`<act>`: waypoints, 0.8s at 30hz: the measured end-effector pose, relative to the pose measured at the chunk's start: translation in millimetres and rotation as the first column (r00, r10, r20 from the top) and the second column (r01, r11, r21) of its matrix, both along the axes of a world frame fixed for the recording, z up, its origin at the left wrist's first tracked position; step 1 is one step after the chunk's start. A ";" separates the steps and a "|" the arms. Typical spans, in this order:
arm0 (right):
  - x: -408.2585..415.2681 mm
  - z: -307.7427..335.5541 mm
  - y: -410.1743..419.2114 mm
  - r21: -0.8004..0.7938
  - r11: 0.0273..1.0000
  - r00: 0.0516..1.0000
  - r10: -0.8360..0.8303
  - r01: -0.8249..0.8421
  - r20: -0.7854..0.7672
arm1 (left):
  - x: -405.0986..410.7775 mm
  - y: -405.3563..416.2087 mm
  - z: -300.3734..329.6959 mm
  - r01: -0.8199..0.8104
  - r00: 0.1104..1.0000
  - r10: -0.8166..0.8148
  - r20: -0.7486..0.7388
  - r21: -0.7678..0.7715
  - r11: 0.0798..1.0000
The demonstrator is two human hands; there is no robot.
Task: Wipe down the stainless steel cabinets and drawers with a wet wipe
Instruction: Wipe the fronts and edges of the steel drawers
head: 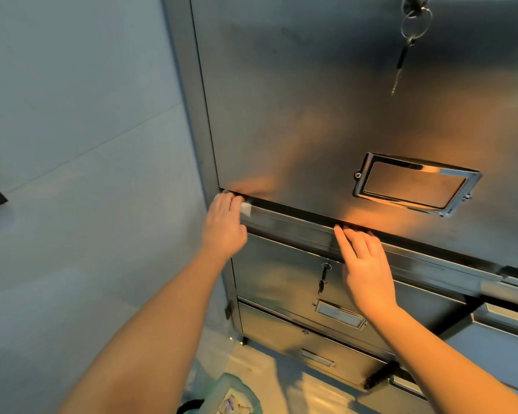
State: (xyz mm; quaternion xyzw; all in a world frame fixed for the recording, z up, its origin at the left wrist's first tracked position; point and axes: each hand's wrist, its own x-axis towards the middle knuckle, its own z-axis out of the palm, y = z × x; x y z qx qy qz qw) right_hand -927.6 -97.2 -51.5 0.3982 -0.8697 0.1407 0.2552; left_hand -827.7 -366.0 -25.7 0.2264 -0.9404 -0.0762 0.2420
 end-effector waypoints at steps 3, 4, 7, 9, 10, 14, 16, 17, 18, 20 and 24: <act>0.3 -0.5 -0.2 -0.003 1.000 1.000 -0.002 0.002 -0.001 | -5.1 7.5 -1.6 -0.033 0.997 0.039 -0.068 0.086 0.996; 0.5 -0.7 -0.6 -0.005 1.000 1.000 -0.004 0.004 0.002 | -7.7 16.1 -2.0 -0.055 0.994 0.066 -0.092 0.123 0.991; 0.9 -1.3 -2.4 -0.013 1.000 1.000 -0.011 0.011 0.009 | -15.6 48.3 -2.8 -0.018 0.994 0.034 -0.106 0.151 0.988; 0.4 -2.5 -2.8 -0.012 1.000 1.000 -0.005 0.005 0.003 | -21.5 72.7 -4.1 0.057 0.993 -0.042 -0.107 0.139 0.989; 0.0 -3.1 -2.8 -0.011 1.000 1.000 -0.002 0.002 -0.004 | -23.5 82.3 -5.0 0.085 0.992 -0.071 -0.104 0.137 0.987; -1.2 -4.4 -2.9 -0.010 1.000 1.000 -0.017 0.017 0.003 | -17.8 71.2 -4.8 0.148 0.988 -0.145 -0.055 0.052 0.988; -1.3 -4.4 -2.5 -0.009 1.000 1.000 -0.025 0.025 0.004 | -9.0 43.2 -1.3 0.085 0.995 -0.081 -0.066 0.069 0.994; -1.0 -4.4 -2.2 -0.007 1.000 1.000 -0.026 0.026 0.004 | -4.4 29.1 0.2 0.038 0.996 -0.031 -0.079 0.091 0.995; -0.6 -4.1 -2.0 -0.004 1.000 1.000 -0.026 0.026 0.008 | -1.1 17.8 1.3 0.009 0.997 0.000 -0.083 0.105 0.994; 0.1 -3.1 -2.0 0.003 1.000 0.999 -0.026 0.026 0.019 | 0.1 9.6 1.8 0.001 0.997 0.008 -0.076 0.114 0.994; 1.6 -0.4 -3.2 -0.007 1.000 0.999 -0.029 0.030 0.029 | -6.7 25.8 1.1 -0.026 0.987 0.054 -0.152 0.182 0.983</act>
